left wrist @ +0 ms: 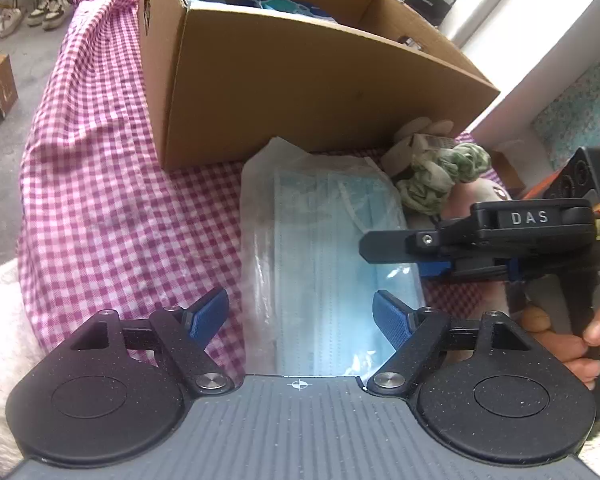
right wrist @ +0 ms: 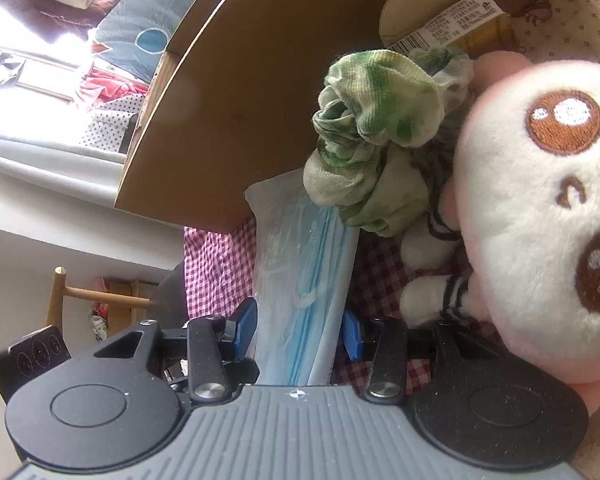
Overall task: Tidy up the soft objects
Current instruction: 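Grasp the edge of the blue face mask bag with the right gripper, then lift the face mask bag over the box wall and lower it inside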
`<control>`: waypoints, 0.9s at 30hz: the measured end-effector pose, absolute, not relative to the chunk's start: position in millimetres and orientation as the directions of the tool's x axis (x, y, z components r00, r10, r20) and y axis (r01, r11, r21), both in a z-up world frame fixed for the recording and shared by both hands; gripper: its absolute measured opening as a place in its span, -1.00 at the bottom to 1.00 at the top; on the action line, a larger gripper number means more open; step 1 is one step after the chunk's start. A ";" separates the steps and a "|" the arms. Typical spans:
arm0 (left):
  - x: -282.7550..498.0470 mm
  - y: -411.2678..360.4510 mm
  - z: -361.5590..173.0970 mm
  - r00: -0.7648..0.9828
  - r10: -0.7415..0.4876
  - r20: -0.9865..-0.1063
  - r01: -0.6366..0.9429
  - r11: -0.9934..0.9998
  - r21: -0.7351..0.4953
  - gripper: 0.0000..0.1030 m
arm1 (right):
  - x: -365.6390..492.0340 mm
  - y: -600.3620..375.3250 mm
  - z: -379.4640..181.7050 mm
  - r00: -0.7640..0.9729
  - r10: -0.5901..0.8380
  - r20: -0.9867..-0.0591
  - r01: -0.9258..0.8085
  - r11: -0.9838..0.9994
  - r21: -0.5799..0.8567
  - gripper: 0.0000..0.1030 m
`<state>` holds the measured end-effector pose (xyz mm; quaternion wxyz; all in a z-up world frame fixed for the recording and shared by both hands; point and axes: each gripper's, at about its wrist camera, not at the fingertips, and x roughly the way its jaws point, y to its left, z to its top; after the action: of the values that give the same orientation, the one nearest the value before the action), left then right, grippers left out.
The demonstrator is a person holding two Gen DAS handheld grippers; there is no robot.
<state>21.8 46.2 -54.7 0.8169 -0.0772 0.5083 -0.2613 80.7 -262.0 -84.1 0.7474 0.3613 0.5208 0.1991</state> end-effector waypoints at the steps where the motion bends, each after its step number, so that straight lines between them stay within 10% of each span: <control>1: 23.9 45.2 -55.3 0.358 -0.488 -0.796 0.351 0.860 -0.370 0.57 | 81.3 -260.0 -83.6 0.379 0.674 -0.635 0.070 0.663 0.746 -0.09; 10: 48.8 49.5 -65.4 0.381 -0.522 -0.763 0.377 0.841 -0.387 0.60 | 81.3 -244.7 -72.2 0.395 0.679 -0.618 -0.073 0.694 0.716 -0.64; 27: 35.5 104.7 -64.3 0.310 -0.806 -0.503 0.255 0.581 -0.773 0.68 | 67.0 -245.3 -10.9 0.412 0.800 -0.436 -0.287 0.569 0.771 -0.70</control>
<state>35.5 104.7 -64.3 0.7545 -0.2931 0.4702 -0.3518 67.0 -245.3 -10.9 0.7819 0.3080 0.4160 0.3475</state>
